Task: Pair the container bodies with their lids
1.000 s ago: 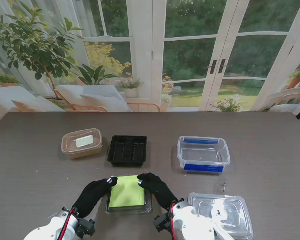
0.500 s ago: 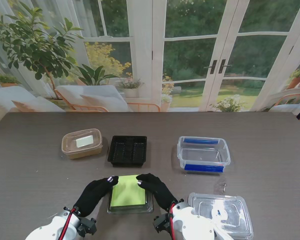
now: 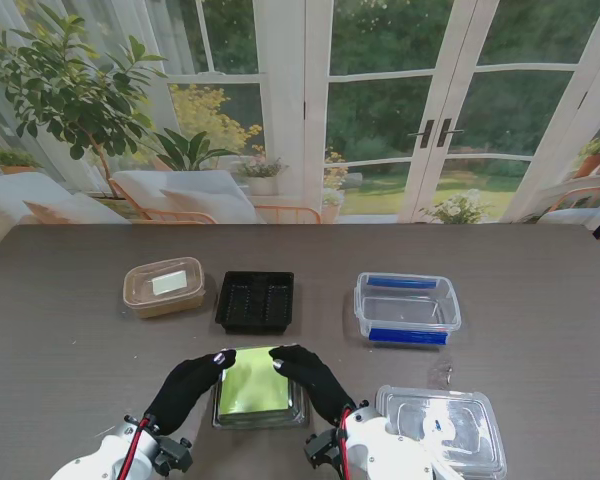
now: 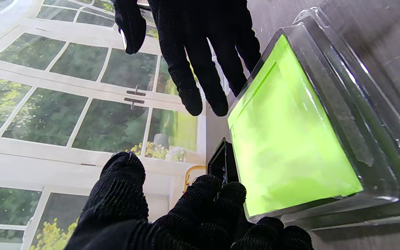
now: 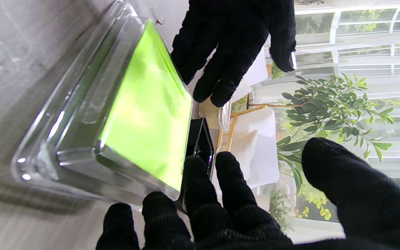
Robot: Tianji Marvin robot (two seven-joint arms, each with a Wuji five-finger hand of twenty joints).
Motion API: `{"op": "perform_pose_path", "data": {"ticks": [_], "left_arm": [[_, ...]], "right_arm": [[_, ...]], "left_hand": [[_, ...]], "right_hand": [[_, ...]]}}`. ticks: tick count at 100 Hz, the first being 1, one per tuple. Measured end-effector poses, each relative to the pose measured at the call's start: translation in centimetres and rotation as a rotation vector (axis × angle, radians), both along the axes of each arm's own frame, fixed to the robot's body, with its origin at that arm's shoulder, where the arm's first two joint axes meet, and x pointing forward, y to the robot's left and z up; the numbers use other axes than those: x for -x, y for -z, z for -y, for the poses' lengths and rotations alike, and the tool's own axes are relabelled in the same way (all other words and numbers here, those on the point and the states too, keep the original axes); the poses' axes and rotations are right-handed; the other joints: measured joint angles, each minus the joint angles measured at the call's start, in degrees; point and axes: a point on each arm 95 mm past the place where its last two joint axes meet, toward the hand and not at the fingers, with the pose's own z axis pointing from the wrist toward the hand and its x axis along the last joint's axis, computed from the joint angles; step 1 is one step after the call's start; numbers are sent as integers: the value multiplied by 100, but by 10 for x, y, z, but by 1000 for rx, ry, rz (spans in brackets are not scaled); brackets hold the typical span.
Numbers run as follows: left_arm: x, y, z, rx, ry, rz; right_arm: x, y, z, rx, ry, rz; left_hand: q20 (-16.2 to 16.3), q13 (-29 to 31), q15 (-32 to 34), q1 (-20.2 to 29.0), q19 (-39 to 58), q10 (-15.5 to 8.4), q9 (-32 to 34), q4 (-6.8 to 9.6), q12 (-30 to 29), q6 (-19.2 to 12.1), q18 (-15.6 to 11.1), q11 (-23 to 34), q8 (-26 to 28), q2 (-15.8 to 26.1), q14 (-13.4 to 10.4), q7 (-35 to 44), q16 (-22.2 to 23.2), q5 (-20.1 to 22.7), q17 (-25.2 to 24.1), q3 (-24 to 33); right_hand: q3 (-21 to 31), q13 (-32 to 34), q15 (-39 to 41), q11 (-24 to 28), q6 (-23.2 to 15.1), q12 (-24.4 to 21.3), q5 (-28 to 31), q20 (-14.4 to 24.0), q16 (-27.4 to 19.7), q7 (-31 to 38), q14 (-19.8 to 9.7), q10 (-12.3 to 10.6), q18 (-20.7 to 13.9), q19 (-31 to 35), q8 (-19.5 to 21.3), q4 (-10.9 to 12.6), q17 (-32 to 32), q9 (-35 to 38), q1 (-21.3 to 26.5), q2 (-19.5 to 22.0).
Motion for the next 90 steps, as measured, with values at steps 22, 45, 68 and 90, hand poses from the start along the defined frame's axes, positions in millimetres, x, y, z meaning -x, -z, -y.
{"op": "perform_pose_path", "data": {"ticks": [22,45,68,90], "left_arm": [[0,-4,0,-4,-7,26],[-2,-7,0,1,-13,46],[-4,-10,0,5,-15,67],[-6,-12,-1,8,-17,86]], "right_arm": [[2,-9,-2,-21,8,20],[2,-16,-5,-34,11,36],[1,-18,-6,-39,16,36],[-1,-20,-8,-43,23,43]], "left_hand": [[0,-2,-40,0,0,1,2,0,7,0,14,0,0,0,11,0,0,6,0,0],[0,-6,-127,0,0,3,3,0,8,1,16,0,0,0,11,0,0,7,3,0],[0,-6,-149,0,0,3,5,0,9,1,16,0,0,0,12,0,0,11,7,0],[0,-9,-203,1,-1,3,12,0,10,1,16,0,0,0,12,0,-3,18,7,0]], "right_hand": [[0,-2,-86,0,0,0,0,0,-5,0,1,2,0,-1,0,0,-140,0,1,0],[0,-2,-113,0,1,0,1,0,-20,0,1,3,0,-1,0,0,-219,0,1,0],[0,-44,-115,0,1,0,3,0,-23,0,1,10,0,-27,0,0,-263,0,2,0],[0,-44,-125,0,1,0,4,1,-24,0,1,12,0,-28,0,0,-277,0,3,0]]}}
